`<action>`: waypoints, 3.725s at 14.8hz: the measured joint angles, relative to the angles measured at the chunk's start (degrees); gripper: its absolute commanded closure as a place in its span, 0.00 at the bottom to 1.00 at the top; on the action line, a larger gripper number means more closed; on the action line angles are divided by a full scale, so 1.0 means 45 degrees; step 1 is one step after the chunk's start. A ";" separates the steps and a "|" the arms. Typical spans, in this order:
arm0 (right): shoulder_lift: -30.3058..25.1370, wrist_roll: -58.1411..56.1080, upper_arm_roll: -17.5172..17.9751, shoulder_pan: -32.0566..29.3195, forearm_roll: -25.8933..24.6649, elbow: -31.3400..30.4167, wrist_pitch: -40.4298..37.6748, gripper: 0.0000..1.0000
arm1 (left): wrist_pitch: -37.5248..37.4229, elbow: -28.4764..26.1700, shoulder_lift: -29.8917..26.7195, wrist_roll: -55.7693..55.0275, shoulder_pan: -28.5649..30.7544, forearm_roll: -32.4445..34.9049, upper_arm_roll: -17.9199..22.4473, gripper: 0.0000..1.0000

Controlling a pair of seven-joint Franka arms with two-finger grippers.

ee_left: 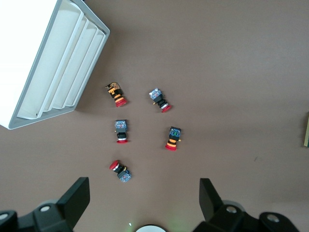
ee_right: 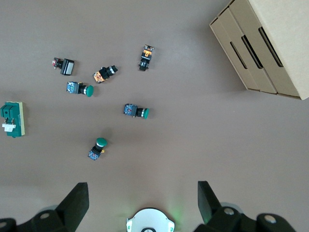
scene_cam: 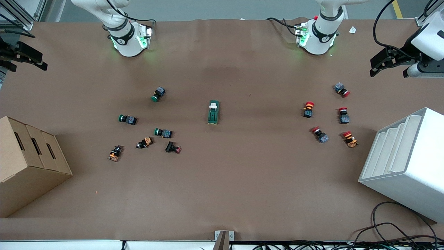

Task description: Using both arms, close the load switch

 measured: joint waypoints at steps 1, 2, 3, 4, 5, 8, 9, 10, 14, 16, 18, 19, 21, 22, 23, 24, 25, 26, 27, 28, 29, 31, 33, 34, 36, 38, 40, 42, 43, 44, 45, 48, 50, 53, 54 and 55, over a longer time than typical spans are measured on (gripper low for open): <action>0.0000 -0.0003 0.0006 0.0037 -0.0022 0.0000 0.0000 0.00 | 0.0000 0.0000 0.0000 0.0000 0.0000 0.0000 0.0000 0.00; 0.0000 -0.0004 0.0011 0.0069 -0.0046 0.0000 0.0000 0.00 | 0.0000 0.0000 0.0000 0.0000 -0.0001 0.0000 0.0000 0.00; 0.0000 -0.0005 0.0015 0.0088 -0.0055 0.0000 0.0000 0.00 | 0.0000 0.0002 0.0000 0.0000 -0.0007 0.0000 -0.0002 0.00; 0.0000 -0.0005 0.0016 0.0093 -0.0059 0.0000 0.0000 0.00 | 0.0000 0.0013 0.0002 0.0000 -0.0022 0.0000 -0.0009 0.00; 0.0000 -0.0006 0.0016 0.0093 -0.0063 0.0000 0.0000 0.00 | 0.0000 0.0054 0.0014 0.0000 -0.0051 0.0000 -0.0027 0.00; 0.0000 -0.0006 0.0008 0.0092 -0.0067 0.0001 0.0000 0.00 | 0.0029 0.0382 0.0341 0.0012 -0.0250 -0.0008 -0.0599 0.00; 0.0000 -0.0006 0.0004 0.0092 -0.0067 0.0001 0.0000 0.00 | 0.0073 0.0481 0.0502 -0.0057 -0.0316 -0.0011 -0.1022 0.00; 0.0000 -0.0006 0.0002 0.0092 -0.0068 0.0004 0.0001 0.00 | 0.0150 0.0533 0.0636 -0.0347 -0.0381 -0.0013 -0.1474 0.00; 0.0001 0.0000 -0.0035 0.0085 -0.0068 0.0066 0.0004 0.00 | 0.0545 0.0571 0.1134 -0.3447 -0.0480 -0.0027 -0.3766 0.00; 0.0058 0.0000 -0.0076 0.0068 -0.0068 0.0061 -0.0005 0.00 | 0.0863 0.0556 0.1465 -0.5615 -0.0520 -0.0024 -0.5112 0.00; 0.0428 0.0000 -0.0094 0.0065 -0.0067 0.0009 -0.0035 0.00 | 0.1492 0.0416 0.1834 -0.7280 -0.0572 0.0049 -0.6183 0.00; 0.0783 -0.0001 -0.0102 0.0059 -0.0067 0.0005 -0.0016 0.00 | 0.1907 0.0221 0.2003 -0.7917 -0.0645 0.0311 -0.6638 0.00; 0.1518 -0.0001 -0.0127 0.0028 -0.0071 0.0001 0.0046 0.00 | 0.2909 -0.0387 0.2288 -0.9491 -0.1245 0.1170 -0.7157 0.00; 0.1944 -0.0002 -0.0144 0.0006 -0.0079 -0.0001 0.0057 0.00 | 0.3428 -0.0725 0.2434 -1.0260 -0.1749 0.1421 -0.7238 0.00; 0.2397 -0.0003 -0.0156 -0.0022 -0.0084 -0.0001 0.0076 0.00 | 0.3874 -0.1026 0.2584 -1.0887 -0.2254 0.1658 -0.7269 0.00; 0.2810 -0.0003 -0.0170 -0.0071 -0.0096 0.0003 0.0119 0.00 | 0.4207 -0.1290 0.2742 -1.1401 -0.2703 0.2023 -0.7281 0.00; 0.3152 -0.0004 -0.0182 -0.0139 -0.0115 0.0016 0.0173 0.00 | 0.4444 -0.1529 0.2916 -1.1916 -0.3117 0.2512 -0.7284 0.00; 0.3385 -0.0007 -0.0187 -0.0202 -0.0124 0.0044 0.0198 0.00 | 0.4643 -0.1756 0.3116 -1.2572 -0.3532 0.3032 -0.7284 0.00; 0.3495 -0.0008 -0.0188 -0.0241 -0.0128 0.0080 0.0198 0.00 | 0.4814 -0.1936 0.3333 -1.3329 -0.3922 0.3440 -0.7284 0.00; 0.3509 -0.0008 -0.0188 -0.0254 -0.0129 0.0104 0.0197 0.00 | 0.4980 -0.2069 0.3587 -1.4133 -0.4298 0.3784 -0.7285 0.00; 0.3496 -0.0008 -0.0181 -0.0253 -0.0129 0.0150 0.0182 0.00 | 0.5112 -0.2140 0.3883 -1.4905 -0.4668 0.4181 -0.7283 0.00; 0.3483 -0.0004 -0.0170 -0.0248 -0.0125 0.0255 0.0154 0.00 | 0.5238 -0.2195 0.4564 -1.6515 -0.5399 0.5292 -0.7277 0.01; 0.3483 0.0000 -0.0170 -0.0250 -0.0109 0.0295 0.0147 0.00 | 0.5412 -0.2219 0.5318 -1.8323 -0.6078 0.6452 -0.7276 0.01; 0.3483 0.0001 -0.0170 -0.0250 -0.0103 0.0296 0.0146 0.00 | 0.5597 -0.2227 0.5697 -1.9188 -0.6374 0.6999 -0.7275 0.01; 0.3483 0.0013 -0.0156 -0.0236 -0.0088 0.0296 0.0124 0.00 | 0.5810 -0.2244 0.6468 -2.0794 -0.6922 0.8320 -0.7272 0.02; 0.3483 0.0374 -0.0106 -0.0202 -0.0073 0.0296 0.0114 0.00 | 0.5854 -0.2262 0.7306 -2.2499 -0.7486 1.0053 -0.7270 0.02; 0.3482 0.1374 -0.0010 -0.0005 -0.0025 0.0298 0.0116 0.00 | 0.5864 -0.2277 0.8209 -2.4388 -0.7988 1.1951 -0.7268 0.02; 0.3480 0.2841 0.0031 0.0603 0.0330 0.0303 0.0227 0.00 | 0.5870 -0.2288 0.9121 -2.6331 -0.8350 1.3836 -0.7262 0.02; 0.3480 0.3804 0.0053 0.0989 0.0573 0.0302 0.0368 0.00 | 0.5875 -0.2289 0.9558 -2.7170 -0.8489 1.4669 -0.7260 0.02; 0.3480 0.4767 0.0075 0.1396 0.0747 0.0302 0.0539 0.00 | 0.5876 -0.2304 0.9922 -2.7777 -0.8612 1.5398 -0.7255 0.02; 0.3480 0.5726 0.0098 0.1847 0.0866 0.0298 0.0732 0.00 | 0.5874 -0.2368 1.0216 -2.8232 -0.8705 1.6127 -0.7244 0.02; 0.3558 0.9017 0.0154 0.3417 0.1461 0.0108 0.1658 0.00 | 0.5874 -0.2828 1.0765 -2.9570 -0.8760 1.8029 -0.7224 0.02; 0.3872 1.1281 0.0181 0.4518 0.1946 -0.0137 0.2615 0.00 | 0.5874 -0.3133 1.0987 -3.0194 -0.8770 1.8956 -0.7217 0.02; 0.4972 1.4222 0.0208 0.6223 0.2541 -0.0358 0.4762 0.00 | 0.5872 -0.3330 1.1301 -3.0424 -0.8773 2.0219 -0.7131 0.02; 0.5466 1.5103 0.0213 0.6768 0.2657 -0.0390 0.5628 0.00 | 0.5872 -0.3341 1.1426 -3.0425 -0.8780 2.0602 -0.7035 0.02; 0.5974 1.5863 0.0216 0.7259 0.2704 -0.0400 0.6466 0.00 | 0.5872 -0.3350 1.1564 -3.0425 -0.8789 2.0995 -0.6915 0.02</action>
